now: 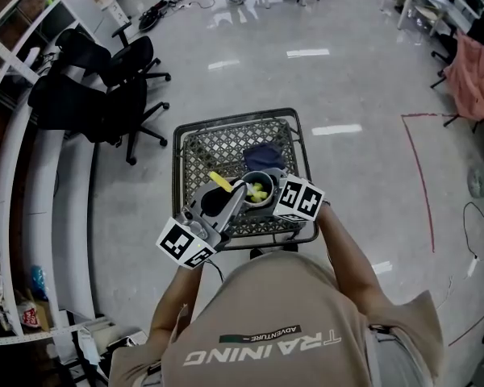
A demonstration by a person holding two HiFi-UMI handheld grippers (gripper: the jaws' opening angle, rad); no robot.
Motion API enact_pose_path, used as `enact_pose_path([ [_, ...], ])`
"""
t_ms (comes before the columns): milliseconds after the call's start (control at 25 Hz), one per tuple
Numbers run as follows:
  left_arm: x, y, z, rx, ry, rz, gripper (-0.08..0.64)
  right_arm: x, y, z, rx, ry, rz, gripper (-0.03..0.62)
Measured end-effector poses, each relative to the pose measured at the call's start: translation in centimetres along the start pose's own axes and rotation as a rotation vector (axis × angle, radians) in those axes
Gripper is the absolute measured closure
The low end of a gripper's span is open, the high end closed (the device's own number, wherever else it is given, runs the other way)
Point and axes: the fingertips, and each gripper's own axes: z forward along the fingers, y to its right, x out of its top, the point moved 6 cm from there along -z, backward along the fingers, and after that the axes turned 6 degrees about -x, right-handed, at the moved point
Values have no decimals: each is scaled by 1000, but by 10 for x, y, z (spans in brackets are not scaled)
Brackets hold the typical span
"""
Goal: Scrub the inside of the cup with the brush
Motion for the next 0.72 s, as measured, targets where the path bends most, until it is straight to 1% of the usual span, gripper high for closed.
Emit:
enact_pose_path([
  [160,0,-6,-8,22,10,-16,517,-11,3,7,-2,-27,29,212],
  [280,2,-10,-11,24,20,-19,517,-19,4,12,1,-36,51,212],
  [400,13,-9,-7,13,39,2,517,-28,7,14,3,-59,68,212],
  [600,45,-1,-8,-4,73,60,517,-45,13,15,-2,-84,111,212],
  [720,57,0,-13,8,81,81,517,-51,17,19,-17,-83,96,210],
])
